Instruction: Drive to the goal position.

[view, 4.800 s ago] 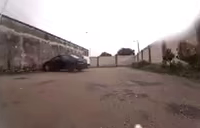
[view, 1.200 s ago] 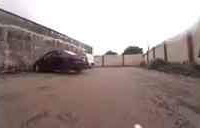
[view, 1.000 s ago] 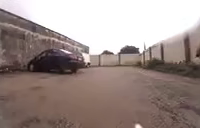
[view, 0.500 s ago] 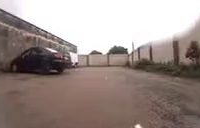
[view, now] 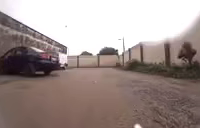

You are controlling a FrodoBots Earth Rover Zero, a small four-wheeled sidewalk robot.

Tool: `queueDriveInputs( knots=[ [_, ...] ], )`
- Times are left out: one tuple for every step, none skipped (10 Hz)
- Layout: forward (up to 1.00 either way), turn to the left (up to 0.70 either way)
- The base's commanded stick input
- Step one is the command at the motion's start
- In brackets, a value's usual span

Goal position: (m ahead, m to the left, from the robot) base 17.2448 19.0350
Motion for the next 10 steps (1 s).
queueDriveInputs(
  knots=[
    [0.70, 0.03],
    [0.70, 0.03],
    [0.70, 0.03],
    [0.70, 0.03],
    [0.70, 0.03],
    [0.70, 0.03],
    [0.70, 0.03],
    [0.70, 0.03],
    [0.70, 0.03],
    [0.70, 0.03]
  ],
)
